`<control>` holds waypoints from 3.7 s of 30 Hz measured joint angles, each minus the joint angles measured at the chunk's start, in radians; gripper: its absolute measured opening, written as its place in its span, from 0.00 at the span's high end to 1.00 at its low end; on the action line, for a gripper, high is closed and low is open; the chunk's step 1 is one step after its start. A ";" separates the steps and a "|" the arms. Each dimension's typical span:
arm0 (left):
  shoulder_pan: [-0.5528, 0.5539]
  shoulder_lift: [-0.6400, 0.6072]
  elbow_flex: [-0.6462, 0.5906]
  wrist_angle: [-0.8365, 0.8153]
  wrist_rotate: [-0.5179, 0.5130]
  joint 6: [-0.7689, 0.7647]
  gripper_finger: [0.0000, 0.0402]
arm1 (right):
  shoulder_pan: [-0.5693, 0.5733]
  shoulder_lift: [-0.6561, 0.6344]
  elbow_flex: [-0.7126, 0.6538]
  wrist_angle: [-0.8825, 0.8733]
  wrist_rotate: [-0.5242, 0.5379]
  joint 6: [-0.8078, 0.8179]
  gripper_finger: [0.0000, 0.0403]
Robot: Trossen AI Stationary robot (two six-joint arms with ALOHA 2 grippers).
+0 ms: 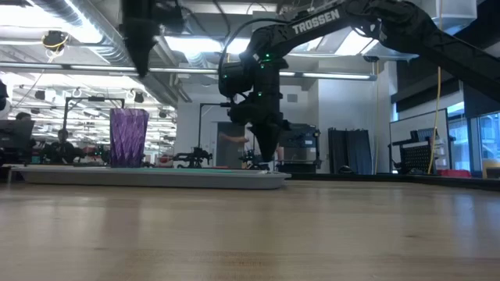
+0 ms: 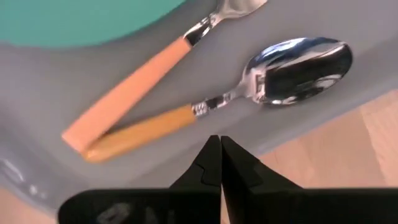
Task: Pick and place plate/cup/fork/spoon on tray
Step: Adjust the gray tray
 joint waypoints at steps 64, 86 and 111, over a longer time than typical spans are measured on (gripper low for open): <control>0.081 -0.218 -0.941 0.745 0.545 -0.166 1.00 | 0.154 0.054 -0.228 -0.093 -0.296 -0.124 1.00; -0.143 -0.190 -0.939 0.826 0.586 -0.376 1.00 | 0.162 0.058 -0.232 -0.155 -0.291 -0.180 1.00; -0.205 -0.137 -0.762 0.778 0.479 -0.313 1.00 | 0.196 -0.083 -0.233 -0.049 -0.177 -0.160 1.00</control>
